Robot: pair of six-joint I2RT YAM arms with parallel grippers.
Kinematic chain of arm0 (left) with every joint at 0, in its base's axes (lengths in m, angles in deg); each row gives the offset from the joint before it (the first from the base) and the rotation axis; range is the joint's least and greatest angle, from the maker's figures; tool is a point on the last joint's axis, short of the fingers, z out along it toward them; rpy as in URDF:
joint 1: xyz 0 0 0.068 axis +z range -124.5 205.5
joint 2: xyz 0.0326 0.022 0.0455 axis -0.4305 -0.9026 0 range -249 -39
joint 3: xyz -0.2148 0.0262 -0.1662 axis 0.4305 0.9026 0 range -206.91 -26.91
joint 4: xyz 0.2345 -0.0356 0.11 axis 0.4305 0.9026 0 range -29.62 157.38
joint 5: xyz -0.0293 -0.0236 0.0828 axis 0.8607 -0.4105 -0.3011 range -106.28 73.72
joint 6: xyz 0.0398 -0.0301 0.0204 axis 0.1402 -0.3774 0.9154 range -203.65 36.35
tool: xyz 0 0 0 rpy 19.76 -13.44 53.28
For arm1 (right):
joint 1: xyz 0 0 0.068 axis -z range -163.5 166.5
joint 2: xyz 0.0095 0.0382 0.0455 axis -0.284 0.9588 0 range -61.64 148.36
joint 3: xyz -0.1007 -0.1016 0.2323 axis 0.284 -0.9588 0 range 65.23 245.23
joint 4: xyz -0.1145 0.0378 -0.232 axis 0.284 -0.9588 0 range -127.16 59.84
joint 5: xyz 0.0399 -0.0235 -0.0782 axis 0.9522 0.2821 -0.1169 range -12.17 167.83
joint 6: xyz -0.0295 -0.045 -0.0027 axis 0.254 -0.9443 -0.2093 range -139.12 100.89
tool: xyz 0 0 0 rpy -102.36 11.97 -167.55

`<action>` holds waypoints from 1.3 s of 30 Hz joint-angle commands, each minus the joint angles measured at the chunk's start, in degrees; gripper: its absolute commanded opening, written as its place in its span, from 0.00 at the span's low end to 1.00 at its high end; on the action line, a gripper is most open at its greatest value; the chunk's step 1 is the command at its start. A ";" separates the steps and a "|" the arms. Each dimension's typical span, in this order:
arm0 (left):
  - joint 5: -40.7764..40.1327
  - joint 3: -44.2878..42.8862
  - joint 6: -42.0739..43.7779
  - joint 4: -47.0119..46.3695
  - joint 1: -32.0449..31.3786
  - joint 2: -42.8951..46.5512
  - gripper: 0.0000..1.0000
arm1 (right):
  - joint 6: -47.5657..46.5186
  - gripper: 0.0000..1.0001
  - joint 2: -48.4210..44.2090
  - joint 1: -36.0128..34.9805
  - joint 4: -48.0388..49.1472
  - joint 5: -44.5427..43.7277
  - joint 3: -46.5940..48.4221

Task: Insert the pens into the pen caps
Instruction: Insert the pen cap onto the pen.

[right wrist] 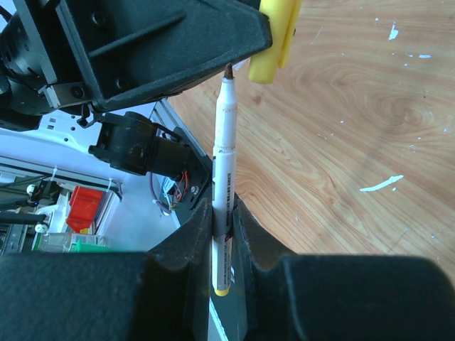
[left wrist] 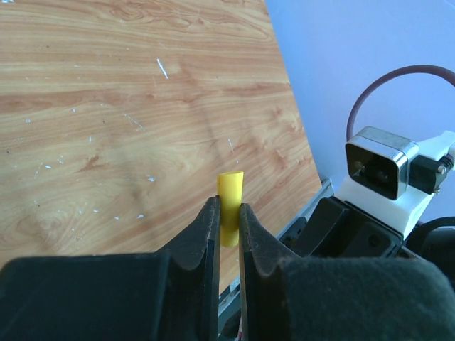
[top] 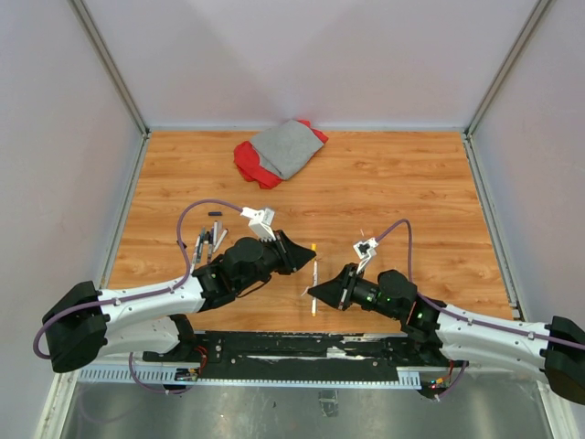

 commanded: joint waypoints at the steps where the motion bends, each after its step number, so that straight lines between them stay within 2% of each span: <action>1: -0.92 0.21 0.03 -2.08 0.43 0.69 0.02 | -0.58 0.01 0.22 -0.87 2.31 0.79 1.61; 9: -1.01 -0.02 -0.18 -2.31 0.38 0.88 0.02 | 0.22 0.00 1.84 -0.87 -0.24 1.34 2.06; 19: -0.71 0.24 -0.34 -2.31 0.43 0.76 0.02 | 1.06 0.01 5.28 -0.87 1.82 2.19 2.52; 39: 1.07 1.20 -0.16 -4.09 0.41 0.00 0.01 | 1.29 0.00 3.31 -0.87 -1.05 -1.93 2.94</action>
